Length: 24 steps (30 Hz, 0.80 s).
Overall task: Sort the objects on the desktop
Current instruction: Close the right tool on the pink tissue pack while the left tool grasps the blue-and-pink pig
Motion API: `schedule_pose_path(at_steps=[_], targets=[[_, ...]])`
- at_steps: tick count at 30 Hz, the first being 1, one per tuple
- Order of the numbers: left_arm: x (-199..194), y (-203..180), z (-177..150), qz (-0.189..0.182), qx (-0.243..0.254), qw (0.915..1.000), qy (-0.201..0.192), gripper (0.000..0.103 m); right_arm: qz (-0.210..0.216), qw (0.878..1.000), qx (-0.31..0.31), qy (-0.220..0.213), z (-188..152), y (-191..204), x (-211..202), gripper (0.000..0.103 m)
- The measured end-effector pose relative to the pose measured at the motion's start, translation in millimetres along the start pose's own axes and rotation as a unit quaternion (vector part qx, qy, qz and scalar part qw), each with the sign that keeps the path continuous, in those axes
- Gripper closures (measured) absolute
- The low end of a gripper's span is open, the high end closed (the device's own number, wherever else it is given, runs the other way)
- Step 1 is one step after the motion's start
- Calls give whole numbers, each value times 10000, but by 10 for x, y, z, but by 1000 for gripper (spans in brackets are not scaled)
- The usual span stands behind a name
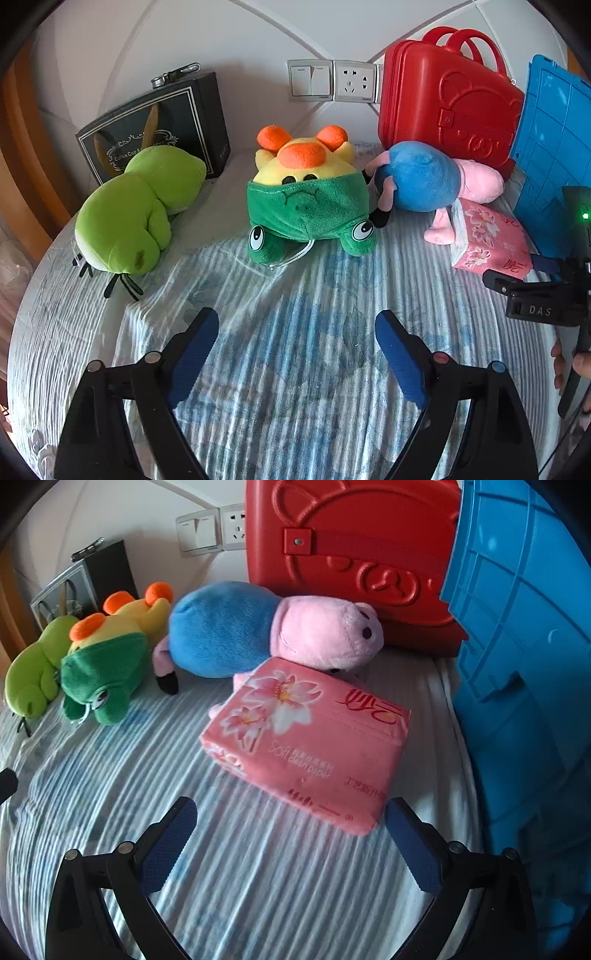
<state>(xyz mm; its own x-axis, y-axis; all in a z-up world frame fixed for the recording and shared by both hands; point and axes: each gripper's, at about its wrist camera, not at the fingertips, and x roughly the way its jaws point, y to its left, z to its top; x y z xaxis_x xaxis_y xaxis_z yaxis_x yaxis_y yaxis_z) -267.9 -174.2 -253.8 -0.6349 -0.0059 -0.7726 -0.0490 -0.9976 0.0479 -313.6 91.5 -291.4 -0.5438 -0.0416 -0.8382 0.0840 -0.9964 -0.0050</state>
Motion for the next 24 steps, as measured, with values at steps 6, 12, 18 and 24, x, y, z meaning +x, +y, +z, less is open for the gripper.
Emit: schedule_pose_path(at_steps=[6, 12, 18, 24], targets=[[164, 156, 12, 210, -107, 9997, 59, 16, 1047, 9940, -316, 71, -49, 313, -86, 0], [214, 418, -30, 306, -443, 9984, 180, 16, 1097, 9894, -903, -301, -174, 568, -400, 0], [262, 377, -1, 287, -410, 9986, 170, 16, 681, 9958, -469, -394, 150, 196, -408, 0], [360, 342, 112, 222, -340, 9991, 125, 16, 582, 9960, -643, -229, 166, 241, -177, 0]])
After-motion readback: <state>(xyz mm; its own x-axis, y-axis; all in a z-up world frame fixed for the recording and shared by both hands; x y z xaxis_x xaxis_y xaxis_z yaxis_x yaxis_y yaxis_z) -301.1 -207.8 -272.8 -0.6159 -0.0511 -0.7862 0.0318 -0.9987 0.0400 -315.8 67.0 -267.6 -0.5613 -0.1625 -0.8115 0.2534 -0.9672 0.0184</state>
